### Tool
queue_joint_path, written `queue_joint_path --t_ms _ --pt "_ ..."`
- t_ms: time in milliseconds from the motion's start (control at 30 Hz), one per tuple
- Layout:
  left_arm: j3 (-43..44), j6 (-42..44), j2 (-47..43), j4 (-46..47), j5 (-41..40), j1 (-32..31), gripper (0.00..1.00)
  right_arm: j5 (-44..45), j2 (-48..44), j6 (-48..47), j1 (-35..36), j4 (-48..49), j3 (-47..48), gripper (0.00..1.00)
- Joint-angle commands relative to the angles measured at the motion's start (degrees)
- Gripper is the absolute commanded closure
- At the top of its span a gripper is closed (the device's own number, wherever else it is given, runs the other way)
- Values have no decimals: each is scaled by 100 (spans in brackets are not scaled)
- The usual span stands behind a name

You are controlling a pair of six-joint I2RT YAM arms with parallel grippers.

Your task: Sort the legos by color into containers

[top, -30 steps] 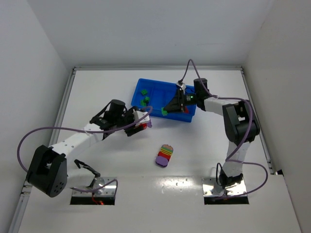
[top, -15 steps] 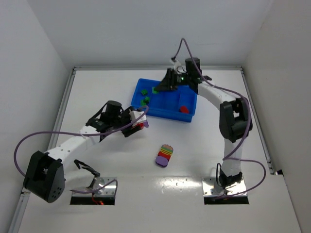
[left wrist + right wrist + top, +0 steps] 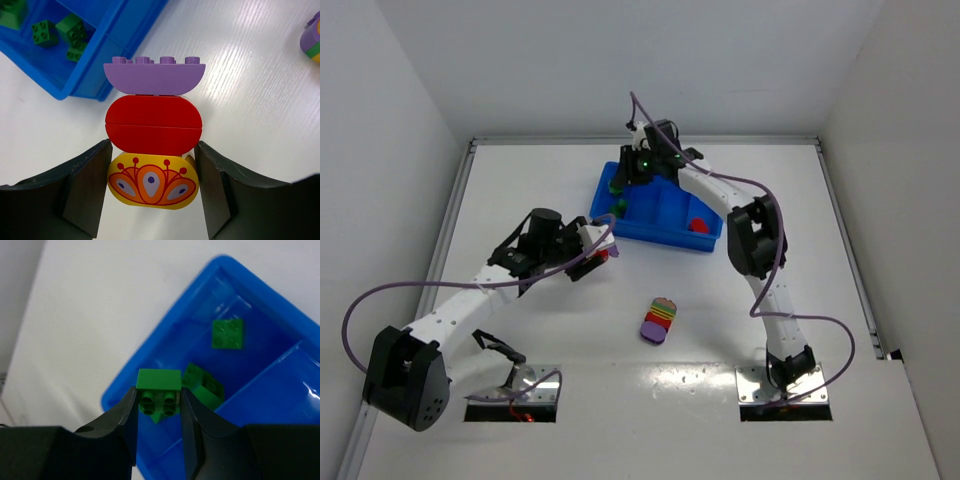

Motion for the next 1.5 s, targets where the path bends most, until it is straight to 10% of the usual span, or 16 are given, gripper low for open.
queue_joint_path --t_ms 0,467,800,1467 --pt "-8 -67 -154 61 3 70 68 512 55 -296 17 -164 116 94" --pt "-8 56 13 122 -50 123 68 -339 -68 -376 132 -15 -139 23" --pt "-131 118 -171 237 -50 123 68 -3994 -1315 925 -482 1784 -2212 28" --pt "105 118 -224 343 214 176 68 -4674 -1659 1066 17 2112 -3040 17"
